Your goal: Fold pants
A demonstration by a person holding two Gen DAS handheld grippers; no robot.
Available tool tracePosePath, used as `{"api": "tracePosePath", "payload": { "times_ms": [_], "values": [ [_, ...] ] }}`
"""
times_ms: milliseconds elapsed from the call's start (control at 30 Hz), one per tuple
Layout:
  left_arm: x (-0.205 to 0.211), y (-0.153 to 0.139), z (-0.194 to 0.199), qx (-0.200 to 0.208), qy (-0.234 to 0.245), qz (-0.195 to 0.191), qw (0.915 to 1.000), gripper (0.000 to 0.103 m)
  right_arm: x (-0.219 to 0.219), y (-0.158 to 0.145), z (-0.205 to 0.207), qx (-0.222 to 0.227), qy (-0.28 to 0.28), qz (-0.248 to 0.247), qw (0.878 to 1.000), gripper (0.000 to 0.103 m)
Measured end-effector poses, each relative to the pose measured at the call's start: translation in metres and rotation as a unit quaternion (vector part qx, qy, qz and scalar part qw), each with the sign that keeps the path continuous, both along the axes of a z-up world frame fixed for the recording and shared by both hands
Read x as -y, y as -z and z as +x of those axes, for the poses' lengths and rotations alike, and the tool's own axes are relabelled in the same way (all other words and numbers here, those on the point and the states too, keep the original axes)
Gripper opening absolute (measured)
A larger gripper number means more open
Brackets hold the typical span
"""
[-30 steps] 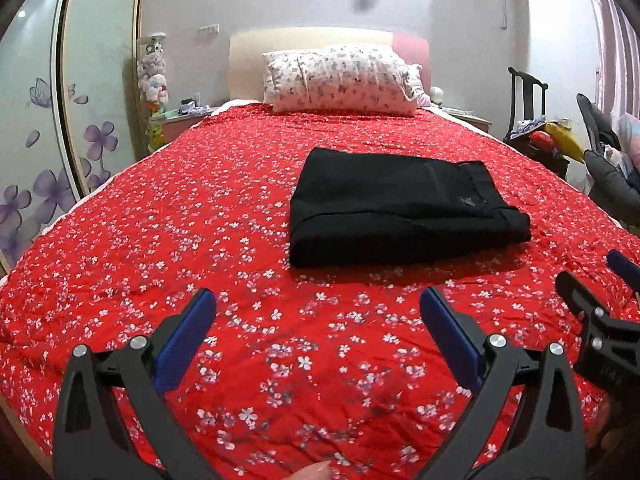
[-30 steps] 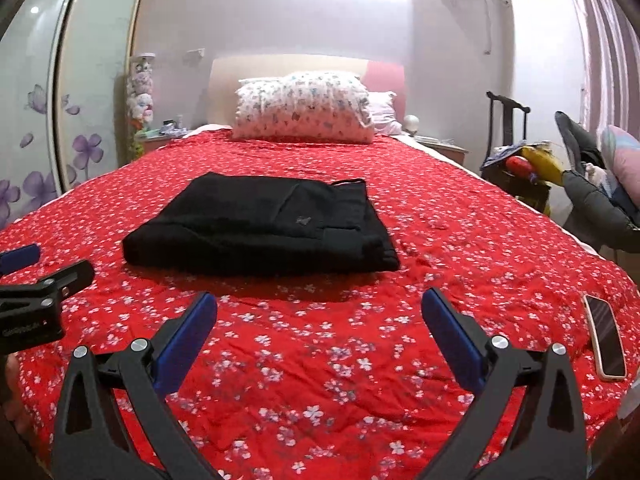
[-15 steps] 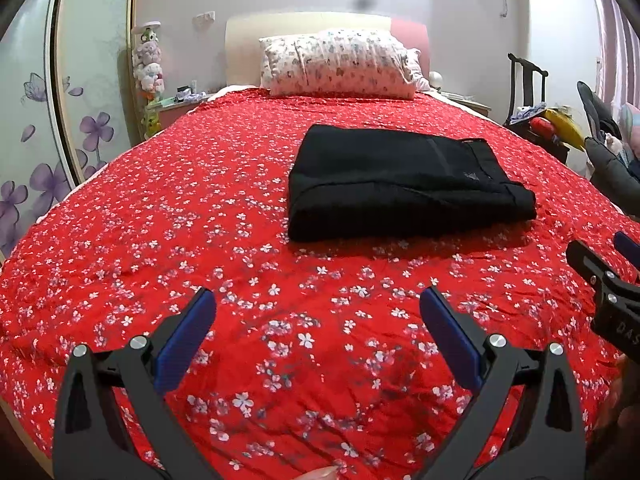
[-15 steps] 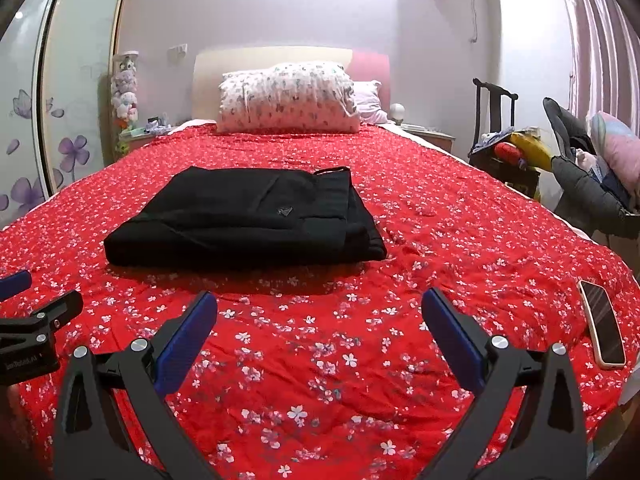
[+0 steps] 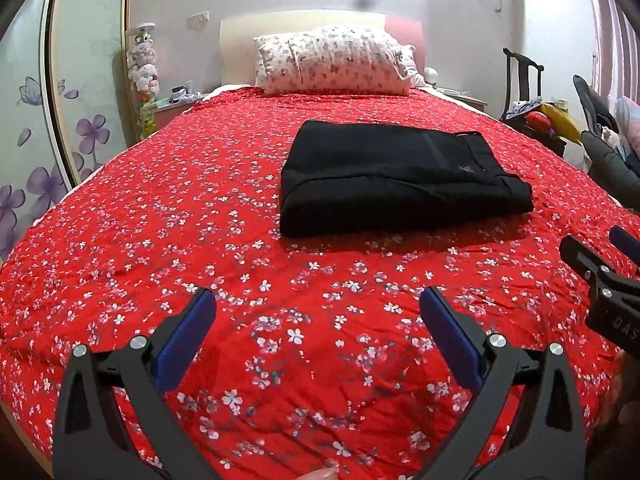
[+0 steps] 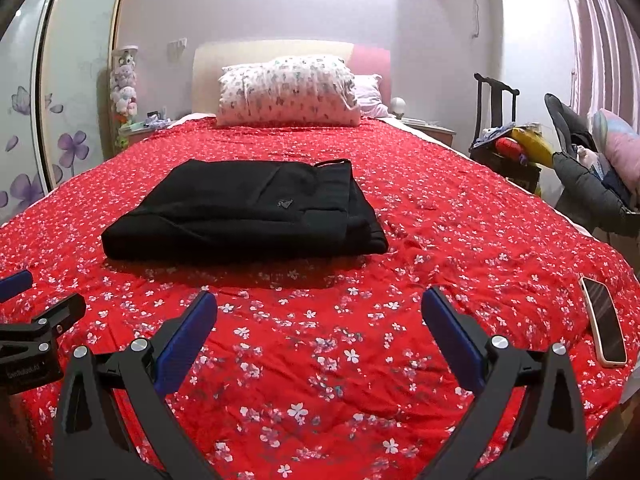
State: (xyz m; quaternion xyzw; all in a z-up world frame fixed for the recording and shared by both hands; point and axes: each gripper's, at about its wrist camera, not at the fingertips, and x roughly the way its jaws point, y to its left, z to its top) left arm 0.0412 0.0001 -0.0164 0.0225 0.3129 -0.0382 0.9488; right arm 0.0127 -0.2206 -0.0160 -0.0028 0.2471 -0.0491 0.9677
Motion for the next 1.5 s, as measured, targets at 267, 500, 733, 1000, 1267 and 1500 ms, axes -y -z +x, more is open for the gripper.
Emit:
{"api": "tracePosePath", "payload": {
  "times_ms": [267,500,733,1000,1267,1500],
  "values": [
    [0.0005,0.0017,0.0004,0.000,0.001,-0.001,1.0000,0.101,0.0010,0.0008,0.0009,-0.003,0.001,0.001,1.000,0.102],
    [0.0003,0.0024,0.0009,-0.001,0.001,-0.002,1.0000,0.101,0.0018,0.0008,0.0014,-0.003,0.000,0.001,1.000,0.102],
    [0.0005,0.0027,0.0008,0.000,0.001,-0.001,1.0000,0.101,0.0015,0.0016,0.0012,-0.005,0.001,0.002,1.000,0.102],
    [0.0006,0.0028,0.0007,-0.001,0.001,-0.001,1.0000,0.101,0.0016,0.0030,0.0011,-0.007,0.001,0.002,1.000,0.102],
    [0.0007,0.0032,0.0011,-0.001,0.002,-0.001,1.0000,0.101,0.0017,0.0026,0.0011,-0.007,0.000,0.002,1.000,0.102],
    [0.0006,0.0027,0.0009,-0.001,0.002,-0.001,1.0000,0.101,0.0017,0.0026,0.0009,-0.008,0.000,0.002,1.000,0.102]
  ]
}}
